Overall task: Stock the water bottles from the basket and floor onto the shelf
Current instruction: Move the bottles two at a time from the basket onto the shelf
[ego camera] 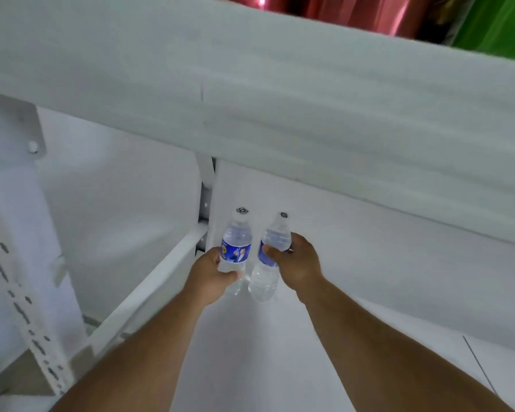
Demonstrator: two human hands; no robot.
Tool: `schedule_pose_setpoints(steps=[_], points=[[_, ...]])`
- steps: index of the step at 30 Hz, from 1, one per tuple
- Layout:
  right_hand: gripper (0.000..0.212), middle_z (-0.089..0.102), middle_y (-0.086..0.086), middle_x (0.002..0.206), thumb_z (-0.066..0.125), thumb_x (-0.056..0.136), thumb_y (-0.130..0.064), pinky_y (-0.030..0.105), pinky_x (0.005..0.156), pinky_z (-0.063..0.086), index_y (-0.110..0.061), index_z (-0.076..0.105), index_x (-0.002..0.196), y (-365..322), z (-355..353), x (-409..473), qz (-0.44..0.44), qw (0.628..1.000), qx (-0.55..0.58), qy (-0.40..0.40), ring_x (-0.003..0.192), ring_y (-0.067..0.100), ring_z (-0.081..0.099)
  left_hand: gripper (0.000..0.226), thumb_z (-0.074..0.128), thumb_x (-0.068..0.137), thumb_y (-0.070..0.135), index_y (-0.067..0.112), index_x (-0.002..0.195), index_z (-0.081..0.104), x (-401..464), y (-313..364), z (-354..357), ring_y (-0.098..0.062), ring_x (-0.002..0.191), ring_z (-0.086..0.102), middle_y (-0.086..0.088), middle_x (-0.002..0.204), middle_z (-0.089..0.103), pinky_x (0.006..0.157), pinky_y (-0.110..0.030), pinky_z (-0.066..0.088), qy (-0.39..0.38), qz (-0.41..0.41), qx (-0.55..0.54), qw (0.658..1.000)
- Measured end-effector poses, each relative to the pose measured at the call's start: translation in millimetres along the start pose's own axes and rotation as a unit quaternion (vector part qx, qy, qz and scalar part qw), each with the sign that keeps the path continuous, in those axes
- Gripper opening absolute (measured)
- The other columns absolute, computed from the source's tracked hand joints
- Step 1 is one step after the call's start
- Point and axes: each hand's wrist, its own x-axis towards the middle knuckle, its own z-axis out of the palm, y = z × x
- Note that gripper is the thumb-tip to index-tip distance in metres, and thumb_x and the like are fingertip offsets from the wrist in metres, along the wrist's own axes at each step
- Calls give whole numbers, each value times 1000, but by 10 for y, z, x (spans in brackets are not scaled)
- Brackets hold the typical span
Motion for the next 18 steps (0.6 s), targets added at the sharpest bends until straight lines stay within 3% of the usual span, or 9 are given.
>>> schedule_pose_setpoints(steps=[3,5,7,9,12,16,18], points=[[6,66,-11,68,69,78,-34,23,64,42,-29,66,76,86,6,114,5,999,10,38,64,4,58,40,79,79,15,27,109,55,172,-30,53,8,80,52,23,88,54,65,-8,37,7,4,15,1000],[5,69,-11,76,73,82,-30,22,65,43,-29,69,84,133,10,186,12,999,13,43,71,7,61,43,79,80,17,23,116,56,273,-43,83,-4,85,55,18,90,56,68,-16,39,8,10,28,1000],[9,67,-9,75,72,84,-28,23,64,43,-25,67,77,139,3,241,28,999,17,35,71,12,59,50,79,79,19,21,122,56,362,-62,111,-11,94,55,11,99,58,77,-23,40,3,9,36,999],[19,59,-4,70,66,88,-21,22,64,40,-12,63,72,129,-12,252,25,1000,-10,7,69,15,52,53,79,78,21,21,125,55,416,-94,135,-15,101,57,8,105,58,83,-24,40,-6,4,43,999],[20,55,13,70,65,88,-11,14,58,36,8,60,83,104,-13,220,38,999,-1,-23,69,12,47,55,79,78,22,19,126,54,444,-123,135,-18,111,61,7,110,61,86,-25,42,-14,-9,64,998],[12,69,-7,87,77,82,-31,22,74,47,-24,66,80,133,-6,177,80,997,6,9,88,14,65,67,79,78,27,19,136,47,334,-76,99,-20,120,57,5,126,58,94,-27,43,-30,-12,89,996],[26,64,-7,103,76,84,-37,27,84,46,-25,62,103,131,-9,111,97,995,-18,4,109,21,63,66,77,79,30,19,137,46,222,-20,67,-20,116,58,2,130,57,90,-26,44,-37,-18,95,995]])
